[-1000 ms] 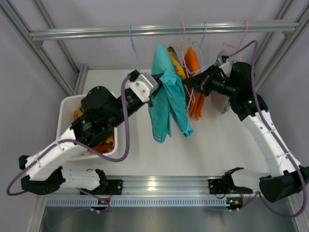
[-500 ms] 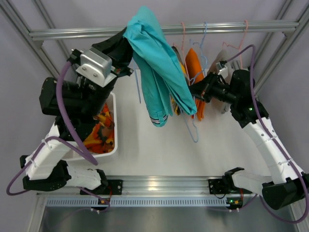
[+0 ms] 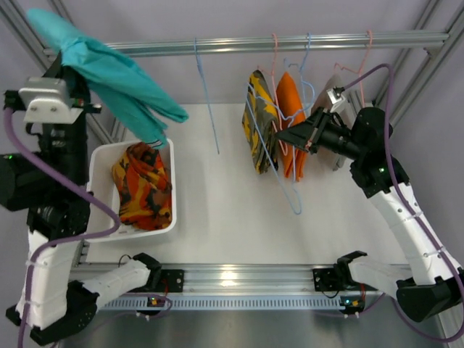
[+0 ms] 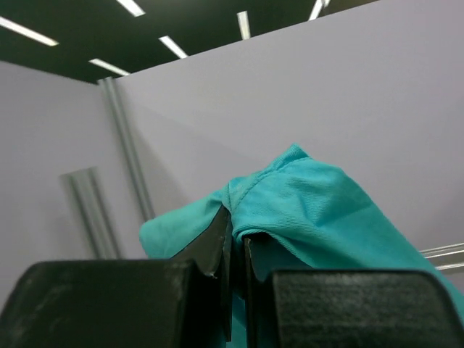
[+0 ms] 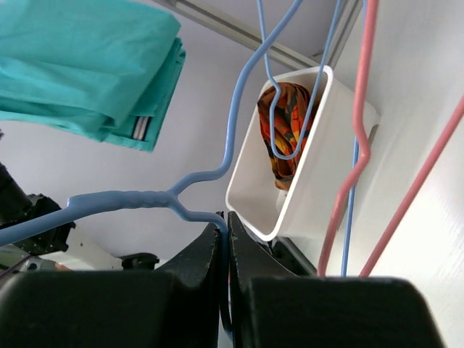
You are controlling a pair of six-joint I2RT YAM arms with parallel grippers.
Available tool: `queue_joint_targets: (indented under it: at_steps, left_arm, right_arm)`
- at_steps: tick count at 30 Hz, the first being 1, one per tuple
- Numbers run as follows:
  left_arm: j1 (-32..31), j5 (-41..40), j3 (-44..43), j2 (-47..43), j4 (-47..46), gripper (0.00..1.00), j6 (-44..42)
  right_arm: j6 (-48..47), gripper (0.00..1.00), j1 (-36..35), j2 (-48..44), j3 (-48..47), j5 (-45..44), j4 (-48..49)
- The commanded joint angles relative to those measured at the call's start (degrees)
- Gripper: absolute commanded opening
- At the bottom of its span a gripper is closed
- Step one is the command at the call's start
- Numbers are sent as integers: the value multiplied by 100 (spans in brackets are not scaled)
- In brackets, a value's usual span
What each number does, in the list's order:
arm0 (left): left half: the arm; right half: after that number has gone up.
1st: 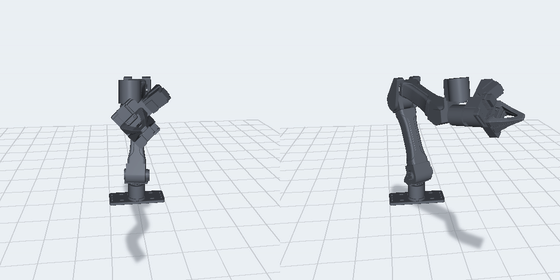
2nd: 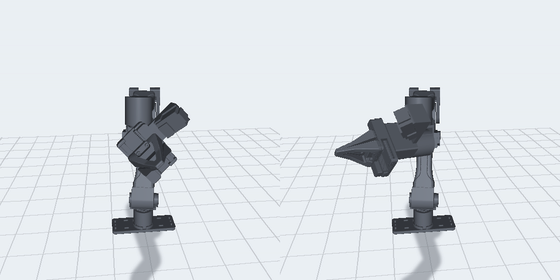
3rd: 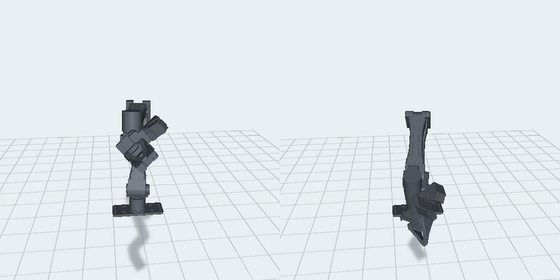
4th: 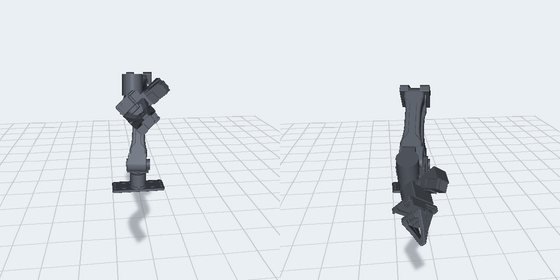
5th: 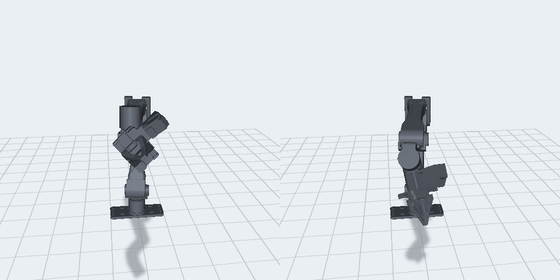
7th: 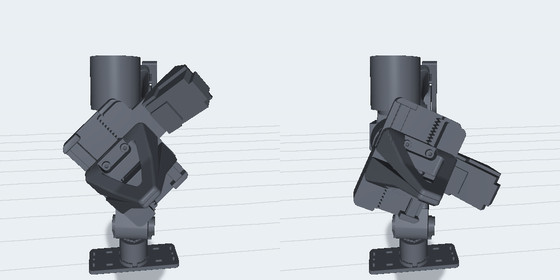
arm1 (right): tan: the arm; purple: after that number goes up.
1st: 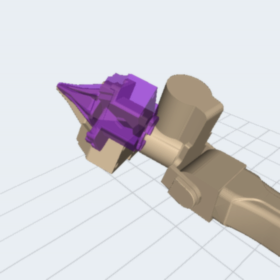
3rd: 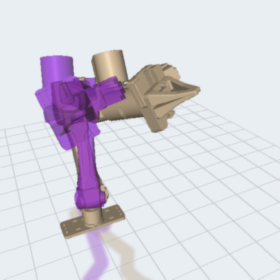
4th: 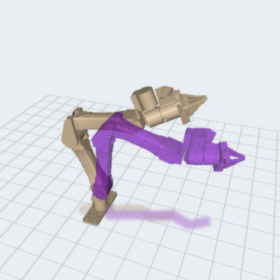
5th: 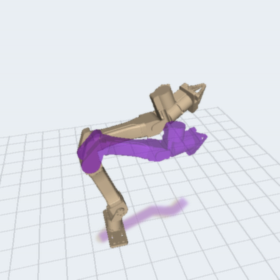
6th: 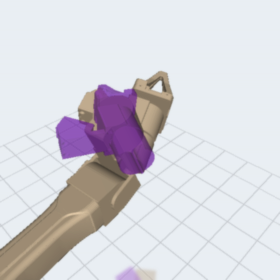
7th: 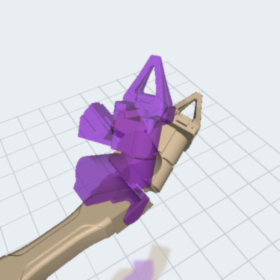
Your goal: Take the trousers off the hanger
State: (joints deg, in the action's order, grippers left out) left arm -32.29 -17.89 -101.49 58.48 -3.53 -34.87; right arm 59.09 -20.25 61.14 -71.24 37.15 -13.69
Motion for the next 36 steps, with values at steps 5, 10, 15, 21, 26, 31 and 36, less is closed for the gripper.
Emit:
queue_joint_targets:
  at_steps: [5,10,15,21,26,31,36]
  left_arm:
    - [1163,-91,902,-1636,641,0,402]
    - [1691,-636,2034,-2700,1468,0,315]
    - [2007,-1040,2801,-3499,2302,0,682]
    - [2245,-1269,3539,-3879,3050,0,1026]
    - [2271,-1296,4181,-4002,3200,0,1184]
    - [2271,-1375,4813,-3555,3447,0,1544]
    - [2271,-1015,5165,-2606,3306,0,1808]
  right_arm:
    - [-495,0,-163,-269,-144,188,746]
    - [-653,0,-198,-401,-162,126,666]
    - [-934,0,-199,-595,-267,65,377]
    - [-1180,0,-199,-727,-346,-6,69]
    - [-1268,0,-199,-797,-276,-85,-19]
    - [-1268,0,-199,-806,-223,-111,7]
    - [-1286,0,-199,-780,-232,-59,16]
